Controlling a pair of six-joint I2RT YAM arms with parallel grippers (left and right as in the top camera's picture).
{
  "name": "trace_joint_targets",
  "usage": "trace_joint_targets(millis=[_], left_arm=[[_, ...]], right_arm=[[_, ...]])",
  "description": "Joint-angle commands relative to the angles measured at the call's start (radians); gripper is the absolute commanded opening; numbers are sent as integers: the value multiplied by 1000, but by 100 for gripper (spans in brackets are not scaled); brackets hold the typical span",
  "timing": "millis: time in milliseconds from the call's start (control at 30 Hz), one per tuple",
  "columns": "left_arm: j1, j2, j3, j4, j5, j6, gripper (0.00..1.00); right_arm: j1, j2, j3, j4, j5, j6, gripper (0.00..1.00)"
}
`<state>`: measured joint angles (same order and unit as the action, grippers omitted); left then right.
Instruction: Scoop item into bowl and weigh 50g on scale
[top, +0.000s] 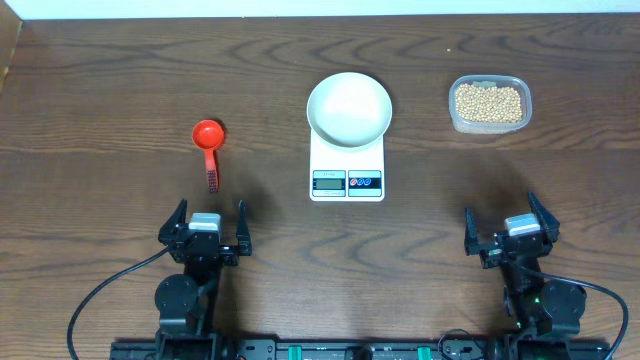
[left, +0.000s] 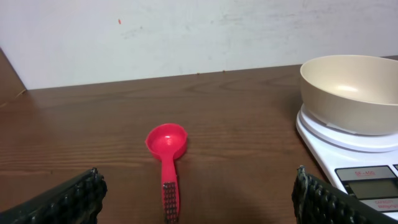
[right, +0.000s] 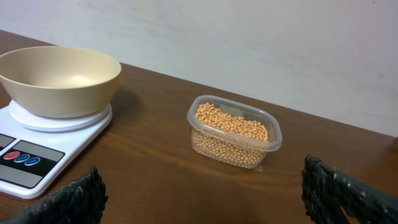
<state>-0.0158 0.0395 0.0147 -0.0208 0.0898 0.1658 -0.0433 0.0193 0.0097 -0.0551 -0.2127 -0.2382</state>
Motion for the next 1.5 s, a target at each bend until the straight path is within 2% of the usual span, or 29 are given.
trace_joint_targets(millis=[0,167,433,733,1067,1233,1467], left_arm=[[3,3,-11,-42,5,14,98],[3,3,-11,-34,6,13,98],[3,4,-6,66,6,-5,98],[3,4,59,67,13,-40,98],[3,21,183,-48,40,-39,98],[4,125,285,-106,40,-39,98],[3,394,515,-215,45,-39,97]], right_arm=[[5,0,-4,-2,-3,13,99],[5,0,-4,-2,-3,14,99],[5,0,-4,-2,-3,13,99],[5,0,-4,-2,-2,13,99],[5,0,-4,-2,-3,13,99],[5,0,-4,-2,-3,13,99],[5,0,-4,-2,-3,13,99]])
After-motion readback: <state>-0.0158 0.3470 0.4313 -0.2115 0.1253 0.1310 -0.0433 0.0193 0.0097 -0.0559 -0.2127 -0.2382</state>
